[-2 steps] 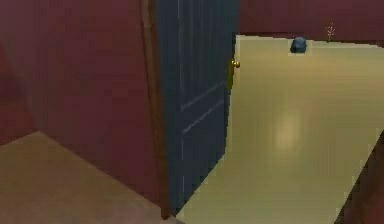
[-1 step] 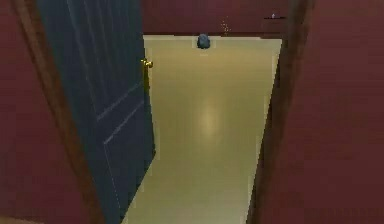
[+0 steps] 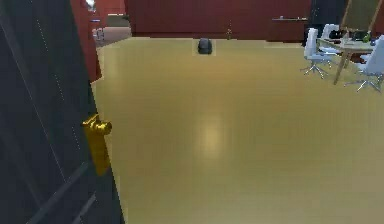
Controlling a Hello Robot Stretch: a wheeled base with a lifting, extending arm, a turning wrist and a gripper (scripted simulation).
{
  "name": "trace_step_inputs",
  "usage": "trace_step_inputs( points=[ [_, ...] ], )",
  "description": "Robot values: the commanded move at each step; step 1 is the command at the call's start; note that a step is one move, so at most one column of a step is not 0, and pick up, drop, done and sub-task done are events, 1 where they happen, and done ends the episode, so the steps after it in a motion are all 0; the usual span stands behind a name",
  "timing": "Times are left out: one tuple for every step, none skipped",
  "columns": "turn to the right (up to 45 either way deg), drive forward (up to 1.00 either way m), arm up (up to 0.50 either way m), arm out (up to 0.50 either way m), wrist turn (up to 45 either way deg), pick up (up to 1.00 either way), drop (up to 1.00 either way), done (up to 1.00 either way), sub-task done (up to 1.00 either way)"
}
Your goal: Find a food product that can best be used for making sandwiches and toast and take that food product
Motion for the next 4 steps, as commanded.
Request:
trace_step_inputs(
  points=[
    [21.0, 0.0, 0.0, 0.0, 0.0, 0.0, 0.0, 0.0, 0.0],
    [3.0, 0.0, 0.0, 0.0, 0.0, 0.0, 0.0, 0.0, 0.0],
    [0.0, 1.0, 0.0, 0.0, 0.0, 0.0, 0.0, 0.0, 0.0],
    [0.0, 1.0, 0.0, 0.0, 0.0, 0.0, 0.0, 0.0, 0.0]
  ],
)
